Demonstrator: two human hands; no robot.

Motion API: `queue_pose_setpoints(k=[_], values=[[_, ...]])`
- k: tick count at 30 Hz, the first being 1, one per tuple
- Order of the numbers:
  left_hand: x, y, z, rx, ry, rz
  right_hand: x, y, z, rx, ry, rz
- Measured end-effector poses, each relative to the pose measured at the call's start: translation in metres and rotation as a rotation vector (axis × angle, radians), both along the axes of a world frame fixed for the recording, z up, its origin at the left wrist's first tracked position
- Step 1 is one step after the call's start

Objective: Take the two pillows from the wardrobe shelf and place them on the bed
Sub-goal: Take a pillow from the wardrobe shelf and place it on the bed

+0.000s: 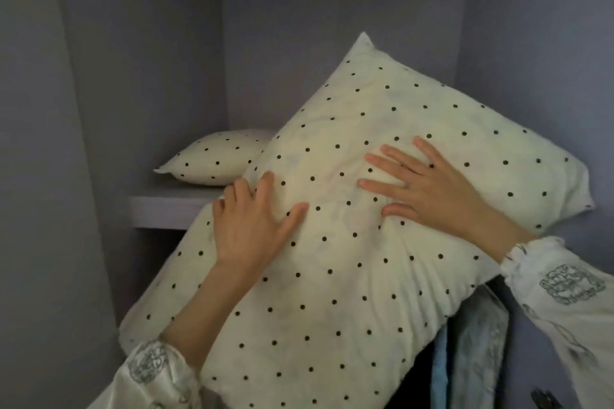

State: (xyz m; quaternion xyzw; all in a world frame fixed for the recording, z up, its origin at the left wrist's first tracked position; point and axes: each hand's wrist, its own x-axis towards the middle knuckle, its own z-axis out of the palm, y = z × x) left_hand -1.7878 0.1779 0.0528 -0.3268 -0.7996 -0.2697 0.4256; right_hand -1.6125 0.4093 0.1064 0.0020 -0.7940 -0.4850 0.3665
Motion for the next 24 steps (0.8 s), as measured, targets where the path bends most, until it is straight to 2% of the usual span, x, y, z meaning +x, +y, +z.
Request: queue_pose_setpoints(k=[2,5,7,11,15,17,21,24], values=[[0.005,-0.007,-0.012,-0.009,-0.042,-0.021,-0.002,-0.007,0.001,-0.092,0.098,-0.05],[0.012,-0.015,-0.029,-0.005,-0.131,-0.078,-0.004,-0.024,-0.016,-0.394,0.339,-0.101],[0.016,-0.018,-0.032,0.001,-0.166,-0.099,-0.004,-0.033,-0.029,-0.512,0.431,-0.128],[0.015,-0.012,-0.016,0.047,-0.115,-0.143,-0.002,-0.039,-0.034,-0.598,0.444,-0.135],[0.017,0.023,-0.002,-0.044,-0.098,-0.233,0.001,-0.039,-0.035,-0.645,0.416,-0.159],[0.014,0.035,-0.006,-0.033,-0.135,-0.221,0.006,-0.039,-0.04,-0.654,0.418,-0.163],[0.005,0.043,-0.02,0.014,-0.09,-0.181,0.025,-0.04,-0.067,-0.668,0.471,-0.173],[0.003,0.045,-0.02,0.003,-0.093,-0.175,0.037,-0.042,-0.085,-0.9,0.59,-0.145]])
